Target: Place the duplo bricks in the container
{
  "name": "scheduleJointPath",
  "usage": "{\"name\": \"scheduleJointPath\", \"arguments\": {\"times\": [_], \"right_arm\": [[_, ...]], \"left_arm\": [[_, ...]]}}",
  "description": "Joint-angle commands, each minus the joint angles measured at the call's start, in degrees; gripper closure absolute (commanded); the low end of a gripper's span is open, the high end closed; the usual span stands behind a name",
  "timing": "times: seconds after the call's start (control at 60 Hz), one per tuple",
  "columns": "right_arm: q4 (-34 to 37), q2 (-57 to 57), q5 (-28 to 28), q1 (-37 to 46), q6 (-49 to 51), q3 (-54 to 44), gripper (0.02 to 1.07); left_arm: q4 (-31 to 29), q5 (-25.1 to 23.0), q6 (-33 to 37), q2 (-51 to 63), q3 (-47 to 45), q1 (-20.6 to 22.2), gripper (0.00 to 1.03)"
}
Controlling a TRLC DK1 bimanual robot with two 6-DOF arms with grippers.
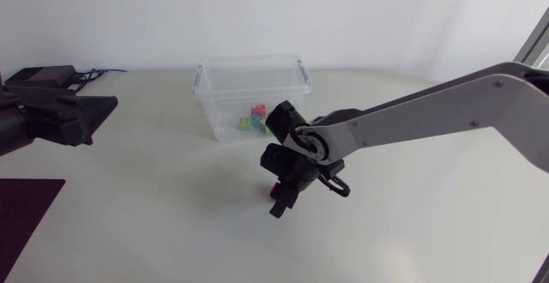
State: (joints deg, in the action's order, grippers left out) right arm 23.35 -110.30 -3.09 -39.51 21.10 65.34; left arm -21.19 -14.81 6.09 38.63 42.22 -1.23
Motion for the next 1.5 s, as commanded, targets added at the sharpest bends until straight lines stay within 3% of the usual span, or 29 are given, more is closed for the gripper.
{"name": "scheduleJointPath", "arguments": {"times": [0.0, 0.317, 0.617, 0.967, 1.167, 1.483], "right_arm": [[-0.06, -0.27, 0.37, -1.10, 0.87, -0.83, 0.81], [7.41, 11.51, 3.62, -0.75, -0.36, 3.92, 0.81], [9.52, 12.74, 4.59, 5.58, -2.65, 19.56, 0.81], [-2.08, 6.50, 5.20, 8.22, -5.63, 30.37, 0.81], [-9.73, 1.58, 5.64, 8.39, -6.60, 32.48, 0.80], [-21.60, -13.36, 8.72, 11.29, -5.11, 36.88, 0.74]], "left_arm": [[-0.87, -1.10, 0.24, -2.33, -1.17, -1.58, 0.04], [-2.19, -1.89, -0.46, -12.00, -4.16, -5.27, 0.04], [1.77, -2.24, -0.46, -19.21, -13.74, -8.26, 0.04], [17.67, -1.01, -1.17, -26.06, -26.57, -13.00, 0.04], [25.76, 4.00, -1.17, -26.50, -31.76, -12.92, 0.04], [33.14, 6.63, -0.46, -26.24, -35.62, -12.21, 0.04]]}}
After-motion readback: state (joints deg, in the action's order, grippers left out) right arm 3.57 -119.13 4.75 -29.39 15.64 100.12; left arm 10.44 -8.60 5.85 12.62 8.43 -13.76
